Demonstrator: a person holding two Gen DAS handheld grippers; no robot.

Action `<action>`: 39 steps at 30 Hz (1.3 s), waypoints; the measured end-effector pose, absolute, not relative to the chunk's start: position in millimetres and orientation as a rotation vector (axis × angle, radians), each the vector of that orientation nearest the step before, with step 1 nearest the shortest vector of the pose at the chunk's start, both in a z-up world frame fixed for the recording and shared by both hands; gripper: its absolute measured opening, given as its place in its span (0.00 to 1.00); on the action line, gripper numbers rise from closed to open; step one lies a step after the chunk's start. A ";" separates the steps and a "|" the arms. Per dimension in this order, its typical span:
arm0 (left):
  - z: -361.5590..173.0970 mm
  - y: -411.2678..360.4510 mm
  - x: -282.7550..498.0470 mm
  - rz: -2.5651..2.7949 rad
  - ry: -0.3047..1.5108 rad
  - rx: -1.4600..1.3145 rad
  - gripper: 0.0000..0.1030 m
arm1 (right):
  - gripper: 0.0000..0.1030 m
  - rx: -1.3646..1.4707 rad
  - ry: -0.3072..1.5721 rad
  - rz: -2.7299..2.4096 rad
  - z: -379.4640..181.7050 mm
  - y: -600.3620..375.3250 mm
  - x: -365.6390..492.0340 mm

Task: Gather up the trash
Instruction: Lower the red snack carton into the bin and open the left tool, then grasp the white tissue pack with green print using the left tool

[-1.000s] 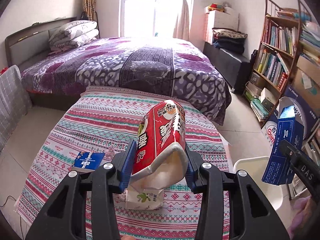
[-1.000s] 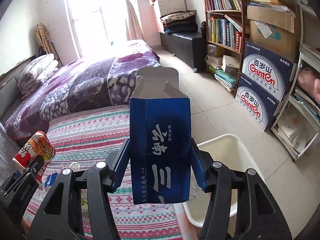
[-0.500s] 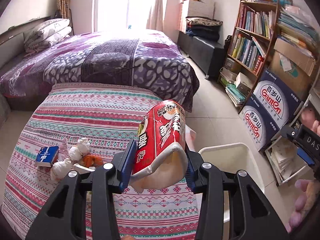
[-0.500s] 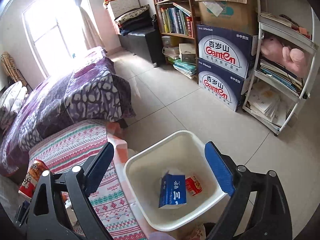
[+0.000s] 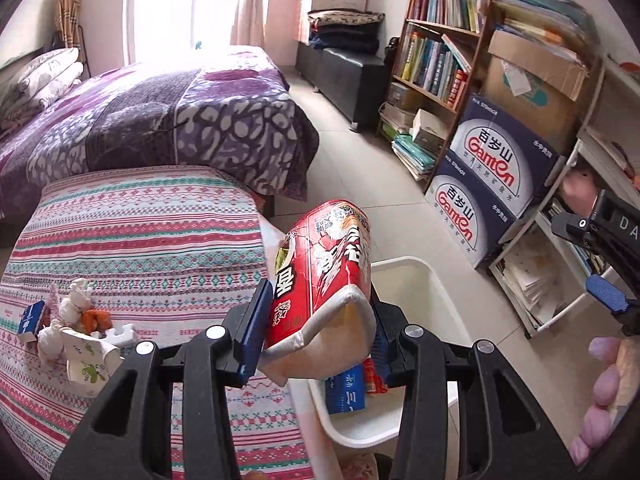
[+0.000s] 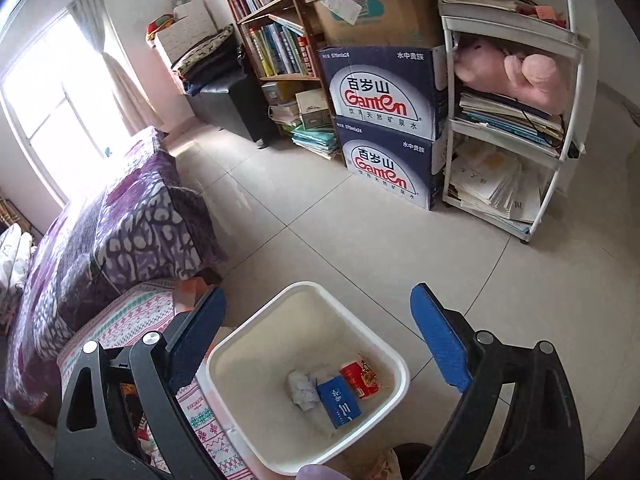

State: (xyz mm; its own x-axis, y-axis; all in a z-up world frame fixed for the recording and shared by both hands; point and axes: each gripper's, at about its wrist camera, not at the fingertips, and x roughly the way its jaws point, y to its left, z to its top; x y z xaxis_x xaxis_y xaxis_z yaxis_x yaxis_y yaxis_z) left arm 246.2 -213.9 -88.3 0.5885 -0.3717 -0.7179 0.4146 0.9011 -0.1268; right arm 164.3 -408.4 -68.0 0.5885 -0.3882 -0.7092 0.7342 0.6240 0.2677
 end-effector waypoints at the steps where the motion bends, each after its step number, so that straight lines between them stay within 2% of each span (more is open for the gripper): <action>1: -88.1 -219.6 244.7 -0.470 0.825 0.058 0.43 | 0.86 0.599 0.647 -0.709 -67.7 -412.7 161.0; 7: -87.3 -254.9 239.8 -0.546 0.848 0.075 0.44 | 0.87 0.690 0.602 -0.765 -66.6 -442.2 138.8; 11: -82.2 -271.0 237.8 -0.607 0.857 0.073 0.52 | 0.88 0.734 0.575 -0.786 -66.7 -450.6 129.8; 14: -77.9 -272.9 235.1 -0.615 0.833 0.088 0.65 | 0.88 0.726 0.572 -0.794 -66.2 -448.6 130.9; 16: -76.3 -269.0 234.8 -0.610 0.822 0.087 0.66 | 0.88 0.709 0.574 -0.791 -65.4 -445.2 133.3; 27: -95.8 -205.1 260.2 -0.390 0.832 0.139 0.76 | 0.93 0.511 0.603 -0.762 -59.6 -392.2 164.5; 36: -133.9 -119.6 299.0 -0.137 1.012 0.212 0.77 | 0.93 0.413 0.739 -0.640 -76.6 -329.0 210.0; 39: -147.6 -89.7 304.8 -0.047 1.054 0.244 0.81 | 0.93 0.391 0.768 -0.606 -81.2 -310.0 221.2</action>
State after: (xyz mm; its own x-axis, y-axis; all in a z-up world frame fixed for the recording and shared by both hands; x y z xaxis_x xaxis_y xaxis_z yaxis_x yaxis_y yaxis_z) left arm 304.8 -89.7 -147.6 0.4955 0.0784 -0.8651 0.1544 0.9721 0.1765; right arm 221.2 -310.0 -81.2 0.5643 -0.3632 -0.7414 0.6365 0.7633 0.1106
